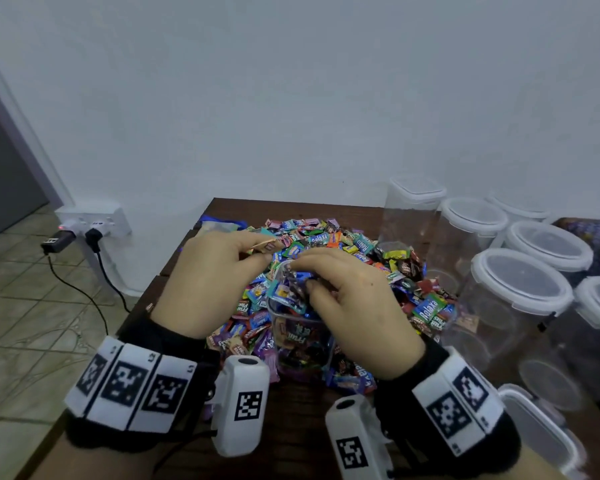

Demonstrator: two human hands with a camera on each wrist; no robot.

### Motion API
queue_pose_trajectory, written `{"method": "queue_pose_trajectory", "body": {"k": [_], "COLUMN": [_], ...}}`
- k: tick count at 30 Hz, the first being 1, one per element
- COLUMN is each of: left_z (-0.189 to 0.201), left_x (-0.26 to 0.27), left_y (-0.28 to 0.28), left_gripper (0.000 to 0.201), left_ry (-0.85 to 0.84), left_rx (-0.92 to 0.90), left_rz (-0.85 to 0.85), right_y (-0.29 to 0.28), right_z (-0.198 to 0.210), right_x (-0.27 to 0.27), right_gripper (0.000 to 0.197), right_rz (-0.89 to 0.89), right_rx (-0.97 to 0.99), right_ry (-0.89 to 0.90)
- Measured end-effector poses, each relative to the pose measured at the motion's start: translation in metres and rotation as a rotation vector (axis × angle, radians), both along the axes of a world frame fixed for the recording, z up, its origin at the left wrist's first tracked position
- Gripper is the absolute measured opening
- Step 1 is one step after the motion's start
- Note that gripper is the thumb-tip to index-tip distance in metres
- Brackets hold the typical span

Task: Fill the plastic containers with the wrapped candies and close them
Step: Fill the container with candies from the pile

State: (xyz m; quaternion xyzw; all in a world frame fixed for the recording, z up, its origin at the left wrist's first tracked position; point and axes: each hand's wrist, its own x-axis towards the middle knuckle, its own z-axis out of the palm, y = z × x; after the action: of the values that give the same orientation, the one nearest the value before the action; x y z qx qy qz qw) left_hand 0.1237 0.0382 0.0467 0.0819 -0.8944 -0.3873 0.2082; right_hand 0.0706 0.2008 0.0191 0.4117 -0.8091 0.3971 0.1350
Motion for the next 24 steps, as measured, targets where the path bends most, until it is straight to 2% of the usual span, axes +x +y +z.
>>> {"method": "queue_pose_trajectory", "body": {"k": [6, 8, 11, 14, 16, 20, 24], "left_z": [0.001, 0.001, 0.004, 0.007, 0.009, 0.011, 0.015], "left_x": [-0.001, 0.0, 0.0, -0.003, -0.004, -0.002, -0.002], "left_y": [0.005, 0.008, 0.016, 0.026, 0.031, 0.031, 0.032], "left_gripper": [0.02, 0.021, 0.02, 0.024, 0.03, 0.036, 0.034], "left_ry": [0.0, 0.0, 0.004, -0.017, -0.049, -0.139, -0.133], "left_rx": [-0.034, -0.08, -0.171, -0.231, -0.273, -0.353, -0.357], "left_rz": [-0.041, -0.07, -0.124, -0.193, -0.233, -0.242, -0.205], "right_y": [0.012, 0.018, 0.023, 0.023, 0.021, 0.018, 0.02], "right_z": [-0.005, -0.011, -0.023, -0.036, -0.042, -0.045, -0.045], "right_x": [0.0, 0.003, 0.008, 0.007, 0.006, 0.006, 0.005], "right_gripper": [0.032, 0.047, 0.083, 0.109, 0.104, 0.065, 0.059], "right_rz": [-0.125, -0.123, -0.053, 0.008, 0.079, 0.15, 0.131], "right_rx": [-0.258, -0.254, -0.193, -0.198, -0.238, -0.286, -0.294], "right_ry": [-0.043, -0.177, -0.474, -0.612, -0.662, -0.634, -0.612]}}
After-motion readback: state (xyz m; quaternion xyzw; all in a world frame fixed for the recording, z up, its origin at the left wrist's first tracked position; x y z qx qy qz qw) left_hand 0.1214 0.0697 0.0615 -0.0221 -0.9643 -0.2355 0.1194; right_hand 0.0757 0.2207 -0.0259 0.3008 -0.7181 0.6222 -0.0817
